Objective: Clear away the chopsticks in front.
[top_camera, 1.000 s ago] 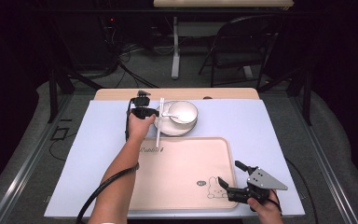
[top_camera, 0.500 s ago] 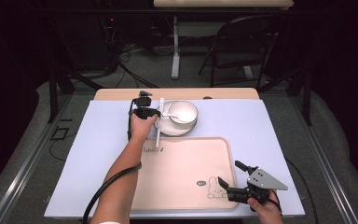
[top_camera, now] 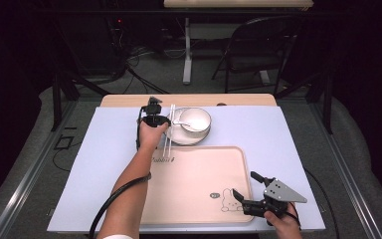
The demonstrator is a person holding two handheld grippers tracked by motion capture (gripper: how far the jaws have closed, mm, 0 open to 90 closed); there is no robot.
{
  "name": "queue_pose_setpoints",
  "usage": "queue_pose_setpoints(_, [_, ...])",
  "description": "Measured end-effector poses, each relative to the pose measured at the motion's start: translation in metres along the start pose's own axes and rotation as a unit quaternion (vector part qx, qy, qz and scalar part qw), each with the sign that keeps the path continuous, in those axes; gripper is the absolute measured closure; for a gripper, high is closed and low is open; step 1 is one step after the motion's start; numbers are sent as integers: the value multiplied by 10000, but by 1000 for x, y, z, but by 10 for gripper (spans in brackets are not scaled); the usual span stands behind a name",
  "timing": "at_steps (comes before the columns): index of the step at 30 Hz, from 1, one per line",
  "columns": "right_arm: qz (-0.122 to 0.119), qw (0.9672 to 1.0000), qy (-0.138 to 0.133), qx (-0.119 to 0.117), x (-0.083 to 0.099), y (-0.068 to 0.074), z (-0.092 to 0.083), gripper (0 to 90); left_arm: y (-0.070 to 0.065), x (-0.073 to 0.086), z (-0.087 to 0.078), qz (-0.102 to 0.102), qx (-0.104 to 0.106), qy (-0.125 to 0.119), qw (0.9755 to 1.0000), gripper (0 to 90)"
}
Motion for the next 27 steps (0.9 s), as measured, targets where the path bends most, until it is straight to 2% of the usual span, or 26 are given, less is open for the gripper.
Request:
queue_pose_setpoints(6, [1, 10000, -5, -2, 0, 0, 0, 143, 3, 2, 2, -150, -86, 137, 9998, 827])
queue_pose_setpoints(11, [2, 10000, -8, -5, 0, 0, 0, 143, 4, 2, 3, -384, -113, 278, 9988, 834])
queue_pose_setpoints(19, [27, 10000, -5, -13, 0, 1, 0, 143, 4, 1, 4, -532, -200, 421, 9975, 843])
queue_pose_setpoints(27, [7, 10000, -21, -7, -1, 0, -1, 143, 5, 1, 4, -615, -136, 428, 9971, 847])
Point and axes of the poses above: each handheld gripper's, and its own axes: z roughly forward along the jaws, x roughly out of its underside, y roughly to its left, the point moved 10 cm from there along z, roughly forward along the jaws, and after that the axes turned 15 degrees about -z, right-handed, at the moved point
